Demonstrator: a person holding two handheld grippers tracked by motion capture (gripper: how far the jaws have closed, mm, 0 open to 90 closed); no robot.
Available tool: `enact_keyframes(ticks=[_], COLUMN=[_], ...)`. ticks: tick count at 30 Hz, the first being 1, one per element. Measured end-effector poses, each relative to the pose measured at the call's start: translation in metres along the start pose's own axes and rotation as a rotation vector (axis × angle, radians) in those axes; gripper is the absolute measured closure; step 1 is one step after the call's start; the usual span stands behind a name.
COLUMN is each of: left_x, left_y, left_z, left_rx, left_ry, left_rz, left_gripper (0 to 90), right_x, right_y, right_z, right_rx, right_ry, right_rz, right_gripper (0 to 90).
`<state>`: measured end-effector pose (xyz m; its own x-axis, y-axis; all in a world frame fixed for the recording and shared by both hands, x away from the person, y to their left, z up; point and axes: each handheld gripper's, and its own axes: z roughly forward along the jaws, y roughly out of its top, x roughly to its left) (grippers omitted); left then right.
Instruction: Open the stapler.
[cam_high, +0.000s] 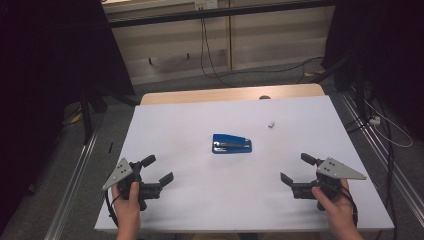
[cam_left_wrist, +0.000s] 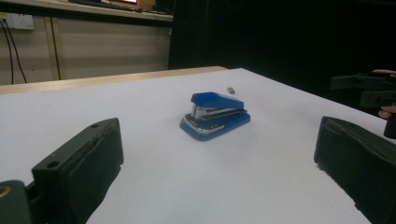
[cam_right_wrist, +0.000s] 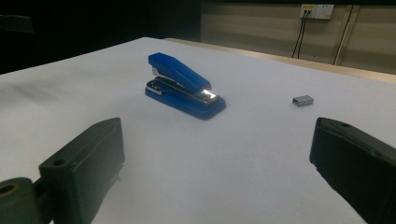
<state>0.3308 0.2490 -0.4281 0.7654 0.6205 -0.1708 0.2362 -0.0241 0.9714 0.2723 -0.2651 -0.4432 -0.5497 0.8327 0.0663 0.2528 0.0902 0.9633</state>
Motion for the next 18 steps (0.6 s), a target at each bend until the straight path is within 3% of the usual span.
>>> enact_keyframes(ticks=[13, 18], left_x=[0.0, 0.002], left_y=[0.0, 0.001], left_z=[0.006, 0.011], left_rx=[0.016, 0.021], left_ry=[-0.014, -0.015], left_rz=[0.012, 0.011], left_gripper=[1.4, 1.4], right_x=[-0.001, -0.002], right_y=[0.0, 0.003], right_z=[0.004, 0.011], right_rx=[0.001, 0.002], right_ry=[-0.007, -0.055], right_rz=[-0.004, -0.033], right_gripper=[1.6, 2.9])
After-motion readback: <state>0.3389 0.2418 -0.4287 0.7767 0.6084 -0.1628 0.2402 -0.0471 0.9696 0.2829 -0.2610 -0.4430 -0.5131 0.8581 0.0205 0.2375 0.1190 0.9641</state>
